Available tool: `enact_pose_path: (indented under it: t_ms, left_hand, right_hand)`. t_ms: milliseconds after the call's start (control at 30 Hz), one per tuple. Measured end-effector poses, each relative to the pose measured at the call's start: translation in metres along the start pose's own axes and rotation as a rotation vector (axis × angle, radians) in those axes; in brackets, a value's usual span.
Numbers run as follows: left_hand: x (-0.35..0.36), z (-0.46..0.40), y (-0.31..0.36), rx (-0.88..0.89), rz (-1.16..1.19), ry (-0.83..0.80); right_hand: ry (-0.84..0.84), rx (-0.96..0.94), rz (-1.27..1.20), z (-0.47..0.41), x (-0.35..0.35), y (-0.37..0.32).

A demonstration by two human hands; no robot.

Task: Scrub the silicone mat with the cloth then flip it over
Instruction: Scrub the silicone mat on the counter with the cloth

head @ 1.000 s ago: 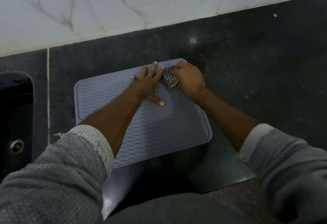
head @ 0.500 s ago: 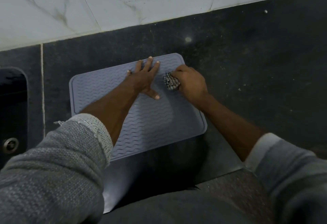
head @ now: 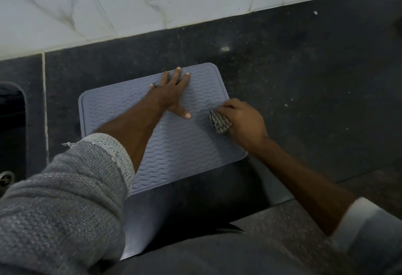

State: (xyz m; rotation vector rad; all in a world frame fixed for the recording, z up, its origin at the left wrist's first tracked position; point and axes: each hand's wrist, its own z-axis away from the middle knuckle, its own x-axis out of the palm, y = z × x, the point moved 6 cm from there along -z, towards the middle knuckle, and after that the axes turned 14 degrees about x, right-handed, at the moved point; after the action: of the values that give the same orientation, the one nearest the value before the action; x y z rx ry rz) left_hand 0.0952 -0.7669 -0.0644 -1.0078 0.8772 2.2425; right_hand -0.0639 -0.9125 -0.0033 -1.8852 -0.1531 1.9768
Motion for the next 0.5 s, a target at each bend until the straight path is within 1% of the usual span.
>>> enact_pose_path:
  t_ms: [67, 133, 200, 267, 367, 500]
  left_hand:
    - [0.001, 0.000, -0.001, -0.009, -0.010, -0.001]
    - [0.002, -0.002, -0.002, -0.018, -0.009, -0.003]
    - [0.003, -0.003, -0.003, -0.015, -0.008, -0.009]
    - [0.003, -0.004, -0.005, -0.006, -0.008, -0.008]
    - [0.004, -0.004, -0.006, 0.008, -0.008, -0.002]
    - [0.003, -0.004, -0.007, 0.012, -0.007, 0.008]
  right_hand:
    - [0.013, 0.024, -0.007, -0.029, -0.002, -0.007]
    - [-0.037, 0.047, 0.088, -0.047, 0.007, -0.011]
    - [-0.065, 0.055, 0.211, -0.043, 0.018, -0.009]
    - [-0.043, 0.050, 0.236, -0.021, 0.022, -0.004]
    - [-0.044, 0.038, 0.166, 0.028, 0.023, 0.006]
    - [-0.006, 0.055, 0.142, 0.077, 0.021, 0.014]
